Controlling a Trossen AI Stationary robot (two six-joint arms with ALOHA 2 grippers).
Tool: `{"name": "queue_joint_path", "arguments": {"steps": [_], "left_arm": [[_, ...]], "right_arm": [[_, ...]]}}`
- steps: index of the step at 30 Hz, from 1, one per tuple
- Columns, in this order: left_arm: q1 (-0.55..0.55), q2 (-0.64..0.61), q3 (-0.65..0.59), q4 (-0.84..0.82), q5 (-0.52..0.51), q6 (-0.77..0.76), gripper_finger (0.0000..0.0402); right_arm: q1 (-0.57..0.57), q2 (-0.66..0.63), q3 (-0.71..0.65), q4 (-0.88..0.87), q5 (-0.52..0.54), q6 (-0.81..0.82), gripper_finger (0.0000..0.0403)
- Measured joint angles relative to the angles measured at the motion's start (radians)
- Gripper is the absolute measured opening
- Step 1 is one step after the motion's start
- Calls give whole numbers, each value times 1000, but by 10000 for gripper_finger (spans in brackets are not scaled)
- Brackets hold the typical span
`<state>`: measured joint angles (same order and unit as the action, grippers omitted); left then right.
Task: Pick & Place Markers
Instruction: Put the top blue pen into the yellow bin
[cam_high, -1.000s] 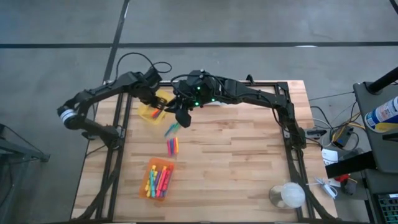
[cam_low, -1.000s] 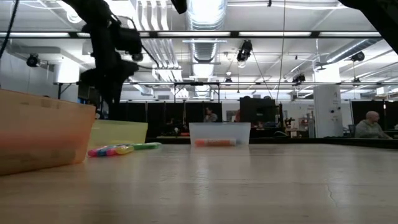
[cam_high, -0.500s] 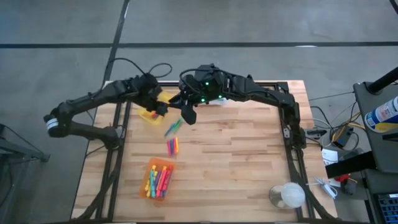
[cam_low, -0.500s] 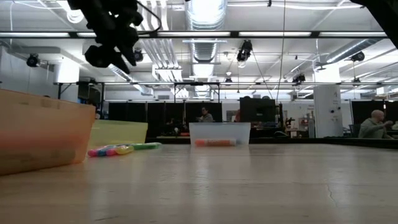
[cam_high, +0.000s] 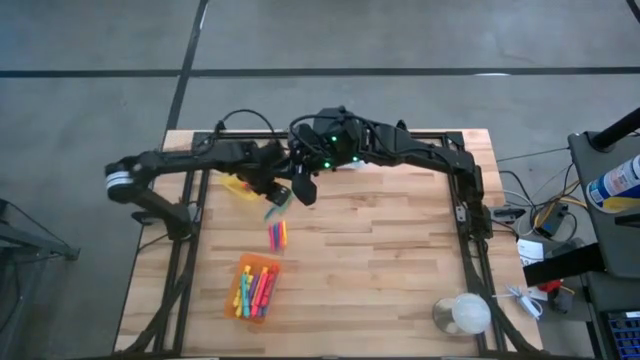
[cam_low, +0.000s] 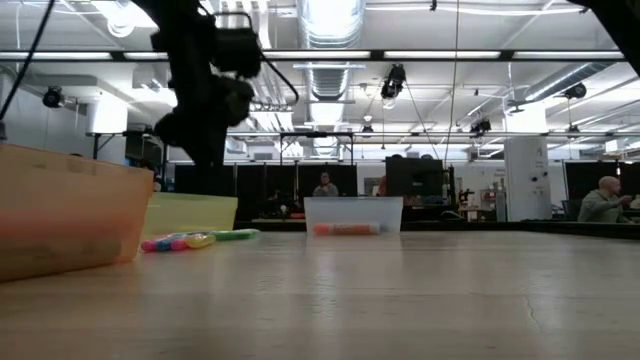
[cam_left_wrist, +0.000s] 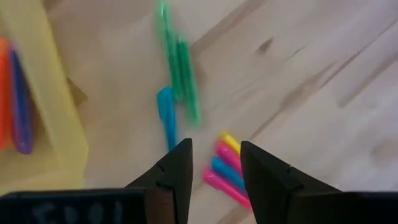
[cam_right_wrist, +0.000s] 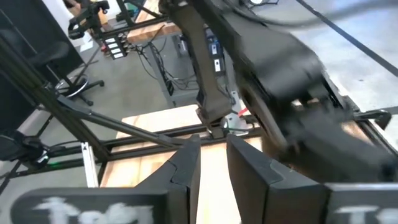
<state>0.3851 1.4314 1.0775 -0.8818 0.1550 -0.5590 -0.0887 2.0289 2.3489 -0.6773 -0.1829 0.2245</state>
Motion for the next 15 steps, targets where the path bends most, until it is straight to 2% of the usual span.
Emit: {"name": "queue_joint_path", "arguments": {"steps": [8, 15], "left_arm": [[-9, 180, -3, 2, -25, 57, 128], [-9, 262, -3, -16, -86, 83, 128]], "right_arm": [[19, 0, 0, 0, 1, -18, 72], [19, 1, 0, 1, 1, -24, 69]]}}
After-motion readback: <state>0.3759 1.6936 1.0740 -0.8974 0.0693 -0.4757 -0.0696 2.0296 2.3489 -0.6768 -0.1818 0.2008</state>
